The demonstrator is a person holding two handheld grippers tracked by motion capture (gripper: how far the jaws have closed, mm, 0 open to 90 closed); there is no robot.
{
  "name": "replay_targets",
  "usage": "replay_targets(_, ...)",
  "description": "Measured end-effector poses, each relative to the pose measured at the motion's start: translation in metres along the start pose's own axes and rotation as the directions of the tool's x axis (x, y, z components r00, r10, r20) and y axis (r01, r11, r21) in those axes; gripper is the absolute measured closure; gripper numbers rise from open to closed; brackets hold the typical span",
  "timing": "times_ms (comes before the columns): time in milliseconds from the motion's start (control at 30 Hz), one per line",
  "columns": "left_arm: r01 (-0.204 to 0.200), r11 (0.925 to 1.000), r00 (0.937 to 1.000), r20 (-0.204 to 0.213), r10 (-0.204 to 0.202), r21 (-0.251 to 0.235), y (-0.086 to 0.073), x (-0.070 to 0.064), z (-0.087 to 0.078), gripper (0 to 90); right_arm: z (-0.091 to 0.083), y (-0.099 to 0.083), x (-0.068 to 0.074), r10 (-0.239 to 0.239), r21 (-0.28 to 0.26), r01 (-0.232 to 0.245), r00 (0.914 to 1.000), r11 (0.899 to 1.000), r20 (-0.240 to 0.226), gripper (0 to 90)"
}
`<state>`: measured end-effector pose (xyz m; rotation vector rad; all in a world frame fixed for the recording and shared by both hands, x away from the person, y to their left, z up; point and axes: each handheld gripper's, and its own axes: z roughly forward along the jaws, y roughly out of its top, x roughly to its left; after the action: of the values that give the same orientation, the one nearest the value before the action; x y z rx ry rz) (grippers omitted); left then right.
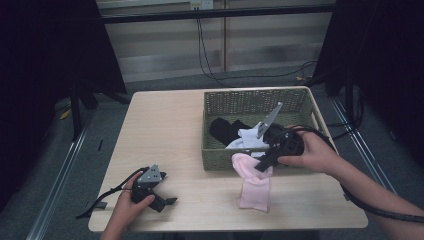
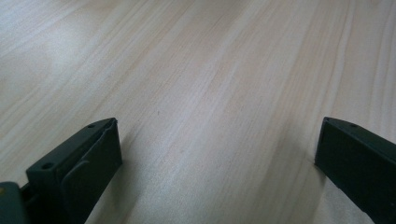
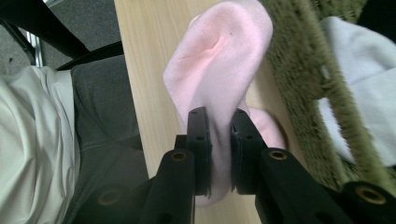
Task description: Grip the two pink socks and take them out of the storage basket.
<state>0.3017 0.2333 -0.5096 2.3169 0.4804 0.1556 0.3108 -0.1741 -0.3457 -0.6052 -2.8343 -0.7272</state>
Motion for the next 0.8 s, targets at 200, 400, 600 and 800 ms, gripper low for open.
replay_targets(200,0.0,1.0,1.0,0.0,0.0,0.0,0.0,0.0,0.0,0.0,0.02,0.001,0.001,0.001,0.006,-0.001,0.9997,1.0,-0.024,80.5)
replay_targets(400,0.0,1.0,1.0,0.001,0.0,0.0,0.0,0.0,0.0,0.0,0.035,-0.002,-0.001,-0.001,0.014,0.001,0.9994,1.0,-0.034,80.2)
replay_targets(600,0.0,1.0,1.0,0.0,0.0,0.0,0.0,0.0,0.0,0.0,0.045,-0.004,-0.003,0.008,0.01,-0.007,0.9993,1.0,-0.036,79.1)
replay_targets(800,0.0,1.0,1.0,0.0,0.0,0.0,0.0,0.0,0.0,0.0,0.051,-0.007,-0.003,0.011,-0.007,-0.012,0.9998,1.0,-0.019,63.8)
